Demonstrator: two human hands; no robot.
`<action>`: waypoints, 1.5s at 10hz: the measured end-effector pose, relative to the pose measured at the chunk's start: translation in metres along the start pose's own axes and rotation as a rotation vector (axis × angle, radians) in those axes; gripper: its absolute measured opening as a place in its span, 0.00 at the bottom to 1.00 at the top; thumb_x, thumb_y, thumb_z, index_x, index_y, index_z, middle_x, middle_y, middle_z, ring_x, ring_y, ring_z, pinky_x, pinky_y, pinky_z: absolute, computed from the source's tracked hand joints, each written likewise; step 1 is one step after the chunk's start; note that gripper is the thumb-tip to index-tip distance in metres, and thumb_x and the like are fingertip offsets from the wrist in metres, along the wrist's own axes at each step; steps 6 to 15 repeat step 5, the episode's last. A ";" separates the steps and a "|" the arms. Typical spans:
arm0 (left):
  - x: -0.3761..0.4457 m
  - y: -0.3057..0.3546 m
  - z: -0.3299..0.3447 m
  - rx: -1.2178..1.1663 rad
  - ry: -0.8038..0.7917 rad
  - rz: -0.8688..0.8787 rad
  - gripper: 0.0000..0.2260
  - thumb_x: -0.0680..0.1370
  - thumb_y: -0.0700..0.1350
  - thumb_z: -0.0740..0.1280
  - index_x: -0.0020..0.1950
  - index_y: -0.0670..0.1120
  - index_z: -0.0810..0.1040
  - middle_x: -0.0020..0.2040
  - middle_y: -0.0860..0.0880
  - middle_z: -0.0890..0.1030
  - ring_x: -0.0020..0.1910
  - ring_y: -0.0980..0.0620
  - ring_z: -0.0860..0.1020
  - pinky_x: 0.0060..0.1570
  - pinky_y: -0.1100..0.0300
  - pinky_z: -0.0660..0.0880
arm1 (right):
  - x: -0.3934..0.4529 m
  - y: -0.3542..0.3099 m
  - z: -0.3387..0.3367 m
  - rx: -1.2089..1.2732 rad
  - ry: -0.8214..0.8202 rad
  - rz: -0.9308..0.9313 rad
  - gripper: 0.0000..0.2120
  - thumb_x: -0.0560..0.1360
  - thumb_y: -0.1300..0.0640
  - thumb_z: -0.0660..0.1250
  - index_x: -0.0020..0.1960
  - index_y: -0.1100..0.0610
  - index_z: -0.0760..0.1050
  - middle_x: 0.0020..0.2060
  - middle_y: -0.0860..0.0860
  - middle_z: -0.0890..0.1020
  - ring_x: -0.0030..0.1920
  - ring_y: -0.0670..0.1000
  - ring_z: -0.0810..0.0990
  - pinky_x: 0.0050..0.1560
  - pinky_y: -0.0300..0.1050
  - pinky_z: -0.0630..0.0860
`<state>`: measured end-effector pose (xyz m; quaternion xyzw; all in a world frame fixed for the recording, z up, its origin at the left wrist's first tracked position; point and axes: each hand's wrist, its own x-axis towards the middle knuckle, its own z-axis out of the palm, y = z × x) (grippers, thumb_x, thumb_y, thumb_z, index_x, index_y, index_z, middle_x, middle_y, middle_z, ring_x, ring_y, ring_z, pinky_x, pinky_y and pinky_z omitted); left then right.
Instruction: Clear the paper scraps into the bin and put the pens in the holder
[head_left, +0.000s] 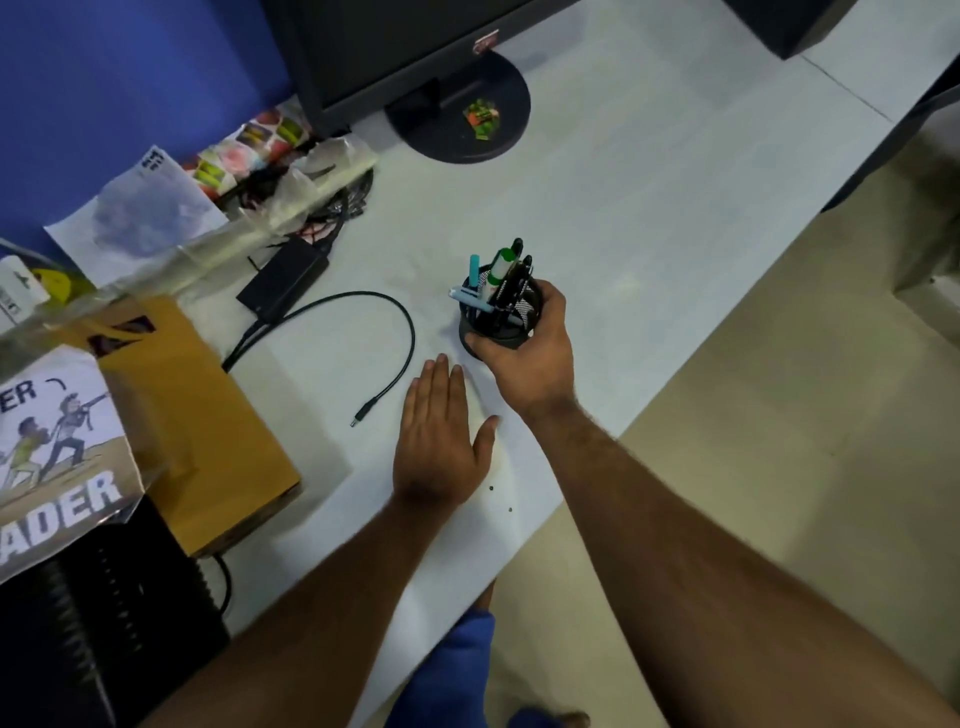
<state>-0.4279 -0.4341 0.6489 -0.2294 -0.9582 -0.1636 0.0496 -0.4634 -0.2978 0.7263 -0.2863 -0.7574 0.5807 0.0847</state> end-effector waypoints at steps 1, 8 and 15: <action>0.001 0.002 -0.001 0.003 0.001 -0.004 0.31 0.80 0.58 0.61 0.73 0.36 0.67 0.74 0.37 0.67 0.75 0.40 0.65 0.73 0.46 0.64 | -0.001 0.001 0.000 -0.018 0.010 0.014 0.36 0.67 0.48 0.80 0.68 0.48 0.65 0.59 0.40 0.80 0.58 0.40 0.80 0.57 0.32 0.76; -0.009 0.023 -0.016 -0.038 -0.012 -0.091 0.22 0.79 0.52 0.62 0.68 0.39 0.74 0.66 0.39 0.76 0.67 0.40 0.74 0.69 0.49 0.69 | -0.064 0.006 -0.069 -0.131 0.018 0.291 0.33 0.71 0.50 0.75 0.73 0.51 0.66 0.66 0.52 0.76 0.64 0.53 0.76 0.64 0.47 0.74; -0.009 0.023 -0.016 -0.038 -0.012 -0.091 0.22 0.79 0.52 0.62 0.68 0.39 0.74 0.66 0.39 0.76 0.67 0.40 0.74 0.69 0.49 0.69 | -0.064 0.006 -0.069 -0.131 0.018 0.291 0.33 0.71 0.50 0.75 0.73 0.51 0.66 0.66 0.52 0.76 0.64 0.53 0.76 0.64 0.47 0.74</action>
